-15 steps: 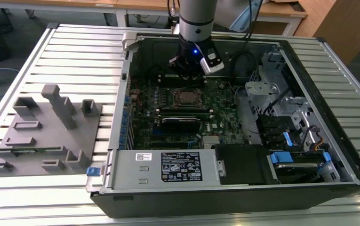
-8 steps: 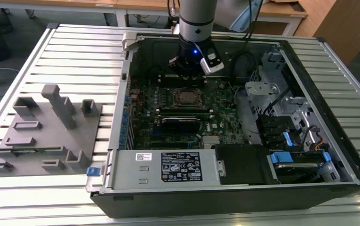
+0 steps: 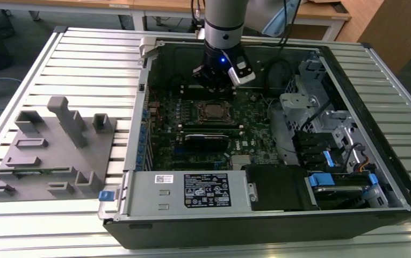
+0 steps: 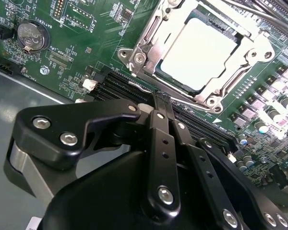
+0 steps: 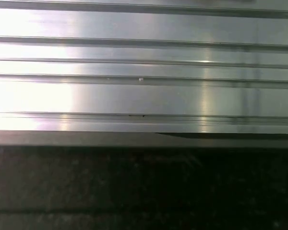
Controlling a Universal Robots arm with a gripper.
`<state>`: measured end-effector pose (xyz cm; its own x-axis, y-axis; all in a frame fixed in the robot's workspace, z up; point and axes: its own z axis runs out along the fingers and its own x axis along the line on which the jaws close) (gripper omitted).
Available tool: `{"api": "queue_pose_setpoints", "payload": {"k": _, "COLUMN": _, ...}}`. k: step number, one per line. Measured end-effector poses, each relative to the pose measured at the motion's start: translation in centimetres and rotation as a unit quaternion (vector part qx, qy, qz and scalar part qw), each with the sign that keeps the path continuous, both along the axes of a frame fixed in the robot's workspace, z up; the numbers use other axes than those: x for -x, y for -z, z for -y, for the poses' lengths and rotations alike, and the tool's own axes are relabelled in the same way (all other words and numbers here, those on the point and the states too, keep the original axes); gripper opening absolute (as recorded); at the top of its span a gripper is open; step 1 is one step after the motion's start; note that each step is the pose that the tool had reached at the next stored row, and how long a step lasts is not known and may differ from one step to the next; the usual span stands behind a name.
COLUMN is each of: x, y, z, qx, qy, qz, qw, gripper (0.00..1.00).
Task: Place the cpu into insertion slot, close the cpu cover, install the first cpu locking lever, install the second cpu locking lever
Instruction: 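Install the first cpu locking lever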
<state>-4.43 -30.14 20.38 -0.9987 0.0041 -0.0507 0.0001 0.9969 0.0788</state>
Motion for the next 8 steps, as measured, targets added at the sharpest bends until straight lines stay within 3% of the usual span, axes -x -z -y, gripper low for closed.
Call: {"api": "queue_pose_setpoints", "payload": {"k": 8, "x": 0.0, "y": 0.23, "z": 0.02, "qx": 0.0045, "qy": 0.0, "qz": 0.0, "qw": 1.0, "gripper": 0.11}}
